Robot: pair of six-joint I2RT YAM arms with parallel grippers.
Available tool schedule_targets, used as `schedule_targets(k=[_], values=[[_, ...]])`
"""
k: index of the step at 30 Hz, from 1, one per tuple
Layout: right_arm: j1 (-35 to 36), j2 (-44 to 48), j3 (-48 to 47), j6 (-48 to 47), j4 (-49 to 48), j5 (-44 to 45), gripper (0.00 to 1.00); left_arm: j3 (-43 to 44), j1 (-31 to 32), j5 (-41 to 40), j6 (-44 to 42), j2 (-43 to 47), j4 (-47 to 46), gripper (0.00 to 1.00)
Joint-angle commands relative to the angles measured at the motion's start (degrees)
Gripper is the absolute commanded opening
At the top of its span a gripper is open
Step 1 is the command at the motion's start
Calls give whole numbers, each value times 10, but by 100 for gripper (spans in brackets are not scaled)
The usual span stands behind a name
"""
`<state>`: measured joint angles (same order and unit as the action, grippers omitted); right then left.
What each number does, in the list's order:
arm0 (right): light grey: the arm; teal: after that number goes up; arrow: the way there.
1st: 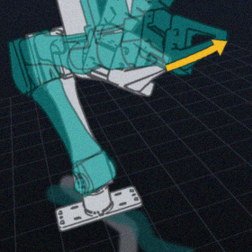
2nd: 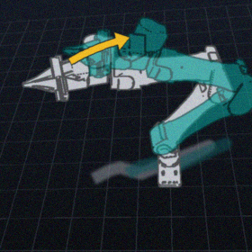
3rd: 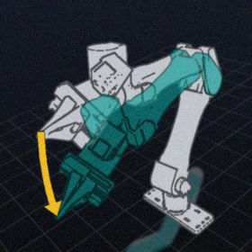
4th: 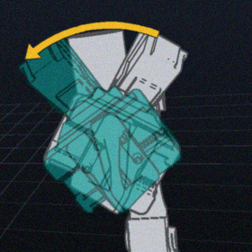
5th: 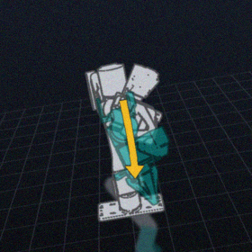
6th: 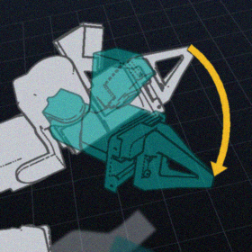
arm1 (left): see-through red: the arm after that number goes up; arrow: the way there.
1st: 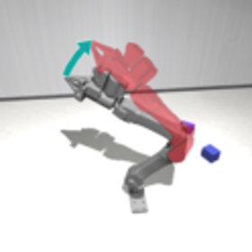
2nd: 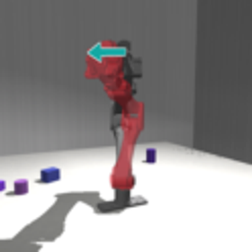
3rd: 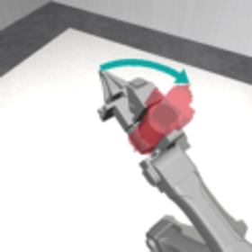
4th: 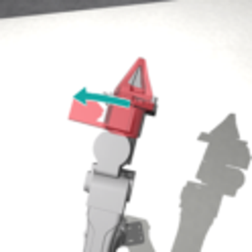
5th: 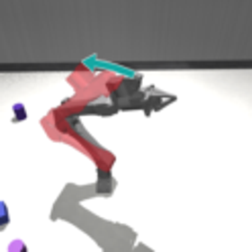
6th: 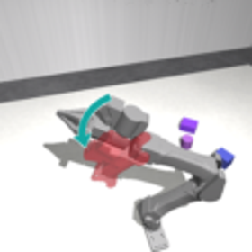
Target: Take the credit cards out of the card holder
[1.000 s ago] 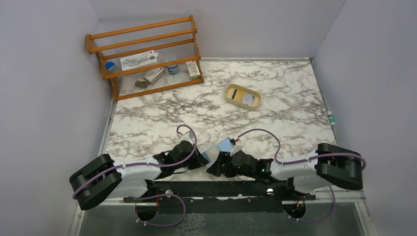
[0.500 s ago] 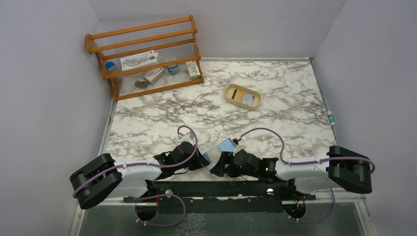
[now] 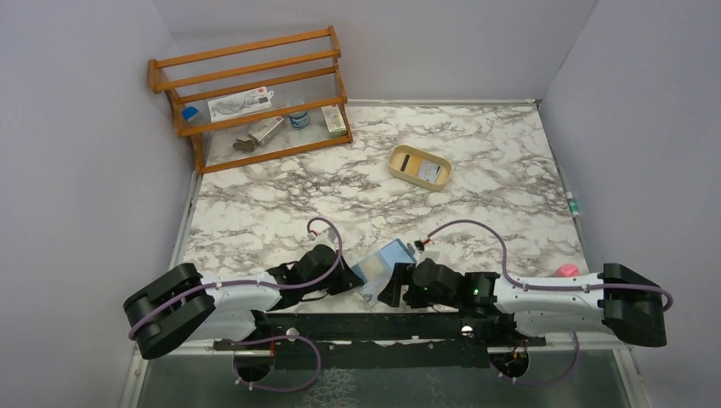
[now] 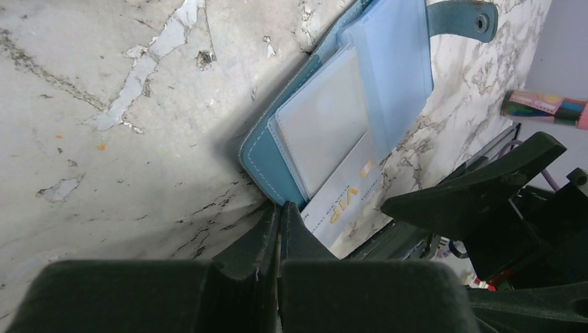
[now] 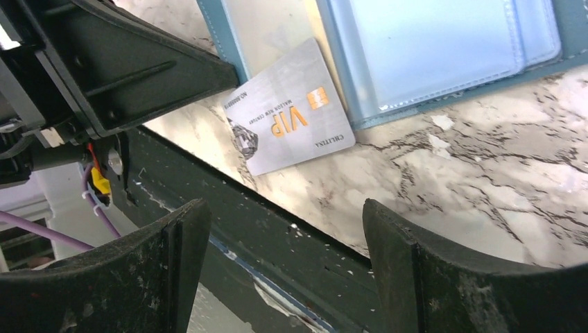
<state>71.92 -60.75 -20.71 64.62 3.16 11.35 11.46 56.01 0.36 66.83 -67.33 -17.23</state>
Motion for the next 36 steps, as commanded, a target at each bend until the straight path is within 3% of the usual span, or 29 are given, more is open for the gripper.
schedule_targets(k=[1,10,17,28,36], values=[[-2,18,35,34,3,29,85,2,5,1,2,-23,17,0],[-2,-21,82,64,-140,61,77,7,5,-22,19,-20,18,0],[-2,-50,119,122,-198,74,65,5,6,-33,41,-15,19,0],[-2,-66,136,148,-236,77,59,18,11,-38,49,-33,18,0],[-2,-92,132,138,-279,75,42,29,20,-41,46,-47,16,0]])
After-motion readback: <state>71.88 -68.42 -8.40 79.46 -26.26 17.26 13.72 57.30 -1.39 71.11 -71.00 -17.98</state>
